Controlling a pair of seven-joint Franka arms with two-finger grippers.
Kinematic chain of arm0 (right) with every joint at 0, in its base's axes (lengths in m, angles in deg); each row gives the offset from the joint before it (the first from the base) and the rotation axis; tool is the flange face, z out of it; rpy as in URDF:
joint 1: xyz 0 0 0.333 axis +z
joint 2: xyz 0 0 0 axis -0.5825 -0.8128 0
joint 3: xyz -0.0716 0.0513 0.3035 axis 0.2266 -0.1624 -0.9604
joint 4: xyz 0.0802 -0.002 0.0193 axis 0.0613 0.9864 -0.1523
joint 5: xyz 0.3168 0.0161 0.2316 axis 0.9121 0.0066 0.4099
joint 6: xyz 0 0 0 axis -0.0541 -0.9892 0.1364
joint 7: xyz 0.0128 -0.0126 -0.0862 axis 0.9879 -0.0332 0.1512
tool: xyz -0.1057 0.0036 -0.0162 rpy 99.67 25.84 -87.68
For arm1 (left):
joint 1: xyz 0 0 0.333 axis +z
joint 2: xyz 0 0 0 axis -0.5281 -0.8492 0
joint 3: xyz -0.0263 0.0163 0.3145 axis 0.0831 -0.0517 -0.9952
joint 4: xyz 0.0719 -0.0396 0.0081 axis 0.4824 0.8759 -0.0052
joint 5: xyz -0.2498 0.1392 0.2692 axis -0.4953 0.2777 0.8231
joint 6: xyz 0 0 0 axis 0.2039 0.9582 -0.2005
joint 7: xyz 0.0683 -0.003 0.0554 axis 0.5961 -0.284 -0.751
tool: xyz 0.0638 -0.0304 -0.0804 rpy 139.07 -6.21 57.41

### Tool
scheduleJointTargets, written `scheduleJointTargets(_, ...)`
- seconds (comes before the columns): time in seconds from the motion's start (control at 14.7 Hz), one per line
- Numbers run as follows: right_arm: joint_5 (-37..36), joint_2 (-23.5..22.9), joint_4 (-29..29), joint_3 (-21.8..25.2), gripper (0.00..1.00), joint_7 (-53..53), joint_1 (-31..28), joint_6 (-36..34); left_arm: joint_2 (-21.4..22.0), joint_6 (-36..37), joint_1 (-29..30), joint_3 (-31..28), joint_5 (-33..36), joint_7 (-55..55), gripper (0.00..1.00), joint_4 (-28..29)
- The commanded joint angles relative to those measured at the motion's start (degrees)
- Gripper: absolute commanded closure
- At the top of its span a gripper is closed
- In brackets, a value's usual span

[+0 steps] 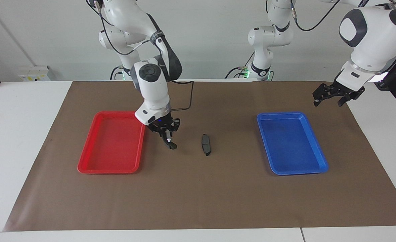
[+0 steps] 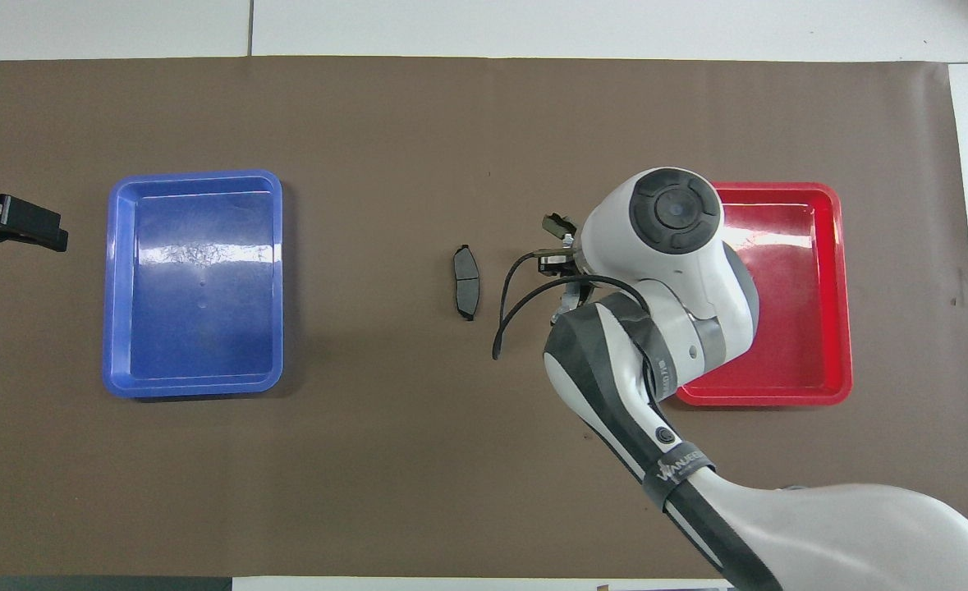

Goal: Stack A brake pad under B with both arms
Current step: 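Lift the curved brake pad with the right gripper toward the small pad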

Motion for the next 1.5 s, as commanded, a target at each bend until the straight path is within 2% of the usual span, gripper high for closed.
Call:
scheduleJointTargets(0.0,-0.20,-6.49,-7.73,0.17,1.00,-0.63,2.16,-1.96,0.86,1.92,0.40,0.46,-0.38,0.25,0.01,-0.19)
scheduleJointTargets(0.2,-0.38,-9.74,-9.31,0.08,1.00,-0.54,4.71,-1.34,1.12,1.48,0.40,0.46,-0.38,-0.02,0.01,0.60)
scheduleJointTargets(0.68,-0.55,-12.82,-9.76,0.08,1.00,-0.63,7.96,1.39,5.16,1.31,0.05,0.54,-0.29,-1.25,0.01,5.26)
scheduleJointTargets(0.82,-0.38,-14.05,-12.03,0.08,1.00,-0.98,8.67,2.26,5.34,1.31,0.05,0.54,-0.29,-1.08,0.01,5.35)
scheduleJointTargets(1.43,-3.18,-14.41,-10.02,0.26,1.00,-3.87,9.55,5.70,5.26,1.22,0.40,0.54,-0.29,-1.16,0.01,5.09)
